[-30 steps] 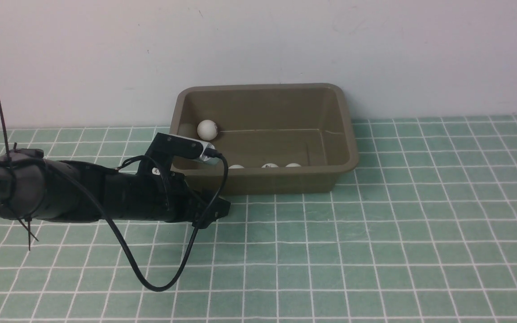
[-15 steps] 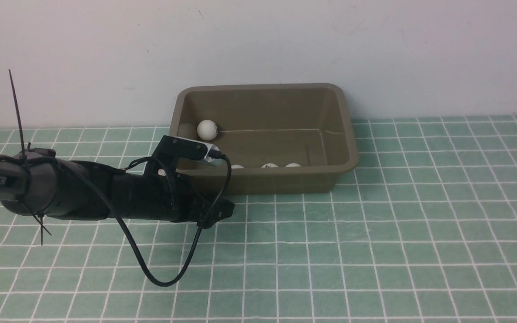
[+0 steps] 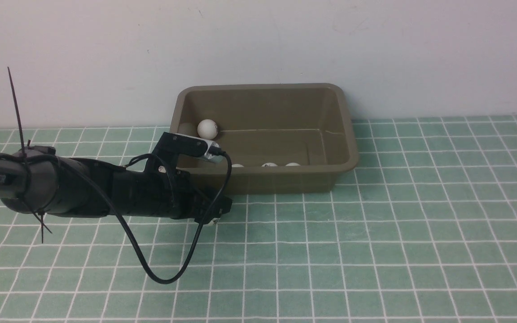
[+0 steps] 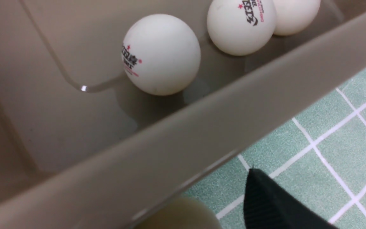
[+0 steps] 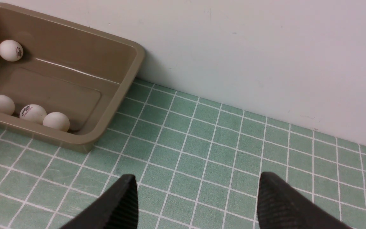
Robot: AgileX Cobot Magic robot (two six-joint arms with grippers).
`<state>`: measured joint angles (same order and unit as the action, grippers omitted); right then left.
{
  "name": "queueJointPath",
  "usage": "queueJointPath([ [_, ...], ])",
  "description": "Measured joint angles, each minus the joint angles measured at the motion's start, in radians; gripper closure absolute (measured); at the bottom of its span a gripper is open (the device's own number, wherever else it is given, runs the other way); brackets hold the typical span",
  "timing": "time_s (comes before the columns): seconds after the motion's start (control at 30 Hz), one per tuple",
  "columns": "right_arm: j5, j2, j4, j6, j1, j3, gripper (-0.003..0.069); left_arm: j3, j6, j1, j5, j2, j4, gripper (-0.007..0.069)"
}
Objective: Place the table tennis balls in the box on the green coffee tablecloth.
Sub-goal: 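Reach for and grasp a ping pong ball on the table beside the basket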
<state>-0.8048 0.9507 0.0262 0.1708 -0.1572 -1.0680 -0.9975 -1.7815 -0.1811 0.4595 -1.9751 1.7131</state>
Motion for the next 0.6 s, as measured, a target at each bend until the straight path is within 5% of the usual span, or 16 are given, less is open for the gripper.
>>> queueJointPath([
  [0.33, 0.0, 0.0, 0.0, 0.0, 0.0, 0.0, 0.0198, 0.0, 0.001, 0.0, 0.009, 0.0, 0.0, 0.0279],
  [0.6, 0.002, 0.0, 0.0, 0.0, 0.0, 0.0, 0.0198, 0.001, 0.026, 0.0, 0.014, 0.0, -0.058, 0.0174],
])
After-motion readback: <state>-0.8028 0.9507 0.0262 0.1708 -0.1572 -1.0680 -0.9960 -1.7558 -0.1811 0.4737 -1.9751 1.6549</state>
